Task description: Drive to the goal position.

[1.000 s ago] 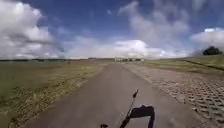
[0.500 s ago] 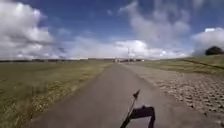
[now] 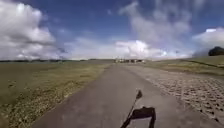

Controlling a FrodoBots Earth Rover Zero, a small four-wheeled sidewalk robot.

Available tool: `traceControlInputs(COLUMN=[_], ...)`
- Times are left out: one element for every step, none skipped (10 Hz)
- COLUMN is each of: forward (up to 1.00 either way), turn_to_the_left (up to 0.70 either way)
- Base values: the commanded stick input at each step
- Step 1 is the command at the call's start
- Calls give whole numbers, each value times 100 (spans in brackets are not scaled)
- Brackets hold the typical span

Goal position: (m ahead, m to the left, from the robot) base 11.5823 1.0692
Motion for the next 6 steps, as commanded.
traceControlInputs(forward=[85, 85, 85, 85, 85, 85], turn_to_the_left=[-24, 3, 14, 25, 13, 1])
